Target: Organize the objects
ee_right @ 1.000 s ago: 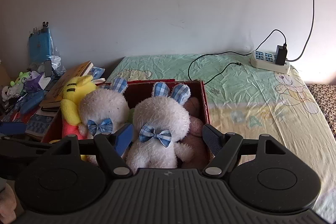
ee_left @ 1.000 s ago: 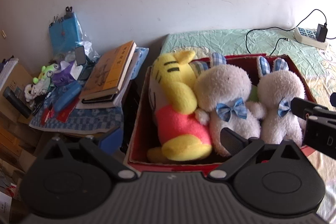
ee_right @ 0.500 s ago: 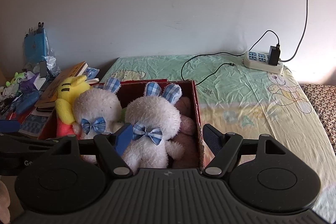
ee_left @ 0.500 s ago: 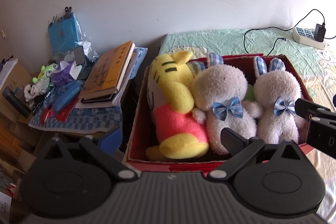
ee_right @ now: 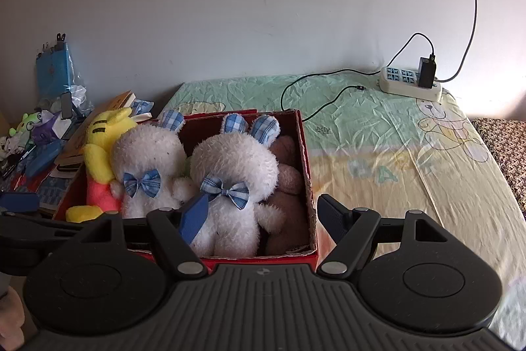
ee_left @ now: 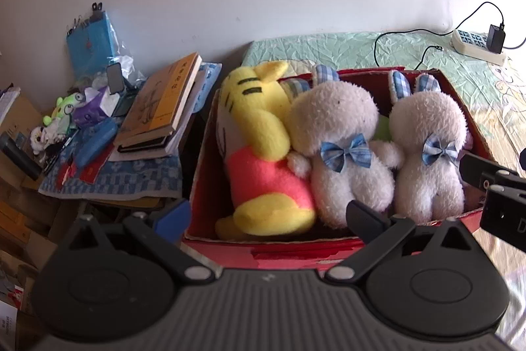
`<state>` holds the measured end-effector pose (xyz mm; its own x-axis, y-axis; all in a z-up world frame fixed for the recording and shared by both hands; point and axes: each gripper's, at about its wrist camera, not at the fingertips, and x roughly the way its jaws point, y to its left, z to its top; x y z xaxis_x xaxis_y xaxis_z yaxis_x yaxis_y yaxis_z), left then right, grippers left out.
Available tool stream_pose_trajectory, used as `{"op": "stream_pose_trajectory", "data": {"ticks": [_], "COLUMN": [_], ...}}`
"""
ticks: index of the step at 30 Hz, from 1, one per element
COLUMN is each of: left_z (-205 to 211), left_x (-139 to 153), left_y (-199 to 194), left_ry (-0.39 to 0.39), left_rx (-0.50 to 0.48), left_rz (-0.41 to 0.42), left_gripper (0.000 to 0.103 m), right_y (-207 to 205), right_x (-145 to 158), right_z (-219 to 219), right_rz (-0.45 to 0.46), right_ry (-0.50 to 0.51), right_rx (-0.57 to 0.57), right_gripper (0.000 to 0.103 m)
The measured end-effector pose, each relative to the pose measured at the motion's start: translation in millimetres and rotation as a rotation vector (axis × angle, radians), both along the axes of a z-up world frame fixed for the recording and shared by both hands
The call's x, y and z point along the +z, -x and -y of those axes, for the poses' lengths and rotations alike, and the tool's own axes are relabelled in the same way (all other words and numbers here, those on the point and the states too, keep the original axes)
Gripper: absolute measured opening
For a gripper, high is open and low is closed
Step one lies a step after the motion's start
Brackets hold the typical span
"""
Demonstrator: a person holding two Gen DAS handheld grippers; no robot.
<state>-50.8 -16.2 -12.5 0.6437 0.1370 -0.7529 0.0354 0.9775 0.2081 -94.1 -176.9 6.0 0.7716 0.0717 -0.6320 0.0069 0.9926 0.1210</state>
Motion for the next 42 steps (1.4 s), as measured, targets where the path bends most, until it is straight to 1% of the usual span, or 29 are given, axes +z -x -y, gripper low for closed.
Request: {"op": "stream_pose_trajectory", "data": {"ticks": [6,21,28,32,38,42], "left_z": [-1,-8,-15,-18,-15,-13], "left_x": [-3,-4,-6,-6,-8,-7], "left_y": [-1,-6,-9,-13,-16,-17], "left_ry": [0.001,0.013,0.025,0.034,0.032,0.026], "left_rx": [0.007,0.023,0.028,0.029,0.021,0.012], "left_rz": [-0.008,-0.002,-0.005,-0.008,-0.013,-0.001], "left_gripper": [0.101,0.101,0.101,0.101,0.101,0.101], "right_y": [-1,-5,-12,-15,-16,-17], "right_x": [-2,2,4,3,2,2], "right_z": [-1,-5,-11,-11,-12,-10], "right_rz": [-0.007,0.011,0.021,0.019,0.014,0.011], "right_ry": [0.0,0.017,0.058,0.064,0.052,0.041], "right_rx": [-0.004,0.012,0.018,0.019,0.012,0.007], "right_gripper": [0.076,0.076,0.076,0.076,0.076,0.076]}}
